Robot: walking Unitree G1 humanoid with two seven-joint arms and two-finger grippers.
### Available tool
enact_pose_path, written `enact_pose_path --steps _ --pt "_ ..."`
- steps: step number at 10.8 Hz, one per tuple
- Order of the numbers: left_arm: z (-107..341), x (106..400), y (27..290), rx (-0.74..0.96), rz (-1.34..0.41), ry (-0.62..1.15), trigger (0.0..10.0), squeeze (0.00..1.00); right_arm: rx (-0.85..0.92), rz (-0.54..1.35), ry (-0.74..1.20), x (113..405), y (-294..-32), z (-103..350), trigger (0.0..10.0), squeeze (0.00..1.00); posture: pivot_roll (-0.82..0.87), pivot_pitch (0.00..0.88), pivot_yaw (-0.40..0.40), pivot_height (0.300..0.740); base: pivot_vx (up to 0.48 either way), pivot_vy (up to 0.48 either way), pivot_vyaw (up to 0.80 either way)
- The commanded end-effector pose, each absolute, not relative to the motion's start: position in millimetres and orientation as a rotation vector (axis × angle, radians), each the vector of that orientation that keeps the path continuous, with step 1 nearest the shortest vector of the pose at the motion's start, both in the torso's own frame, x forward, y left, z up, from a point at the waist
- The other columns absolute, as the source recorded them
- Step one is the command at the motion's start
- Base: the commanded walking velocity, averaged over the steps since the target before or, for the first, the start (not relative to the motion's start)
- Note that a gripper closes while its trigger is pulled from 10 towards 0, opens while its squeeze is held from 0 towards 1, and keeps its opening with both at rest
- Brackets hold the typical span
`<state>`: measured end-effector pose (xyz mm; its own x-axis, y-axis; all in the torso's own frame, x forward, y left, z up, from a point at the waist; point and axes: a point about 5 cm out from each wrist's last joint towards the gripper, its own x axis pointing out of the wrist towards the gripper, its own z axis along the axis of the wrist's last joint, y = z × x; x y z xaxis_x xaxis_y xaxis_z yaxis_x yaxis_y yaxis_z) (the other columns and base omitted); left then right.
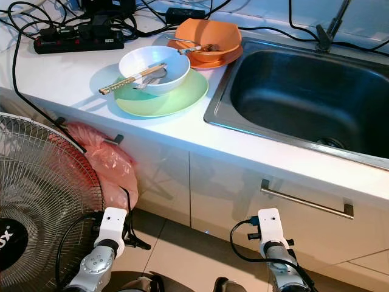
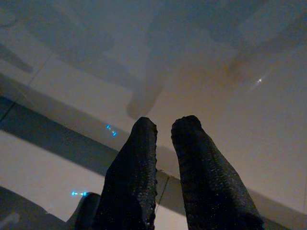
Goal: Kitchen organization
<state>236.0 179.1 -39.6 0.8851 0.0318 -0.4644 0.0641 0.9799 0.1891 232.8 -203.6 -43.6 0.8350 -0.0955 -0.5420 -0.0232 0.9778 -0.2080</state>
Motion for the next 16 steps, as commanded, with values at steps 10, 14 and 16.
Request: enact_pose_path --steps 10,14,16 --pt "-39 237 193 0.411 -0.265 0.541 10.0 0.00 -0.236 -0.035 0.659 216 -214 -54 10.0 0.00 0.01 0.130 -0.004 0.740 0.000 0.000 0.00" --pt "-41 236 188 0.407 -0.280 0.547 10.0 0.00 -0.235 -0.022 0.668 216 -211 -55 10.0 0.00 0.01 0.121 -0.003 0.740 0.000 0.000 0.00" --pt "-40 236 193 0.409 -0.273 0.553 10.0 0.00 -0.238 -0.025 0.670 215 -213 -55 10.0 0.00 0.01 0.121 -0.003 0.740 0.000 0.000 0.00"
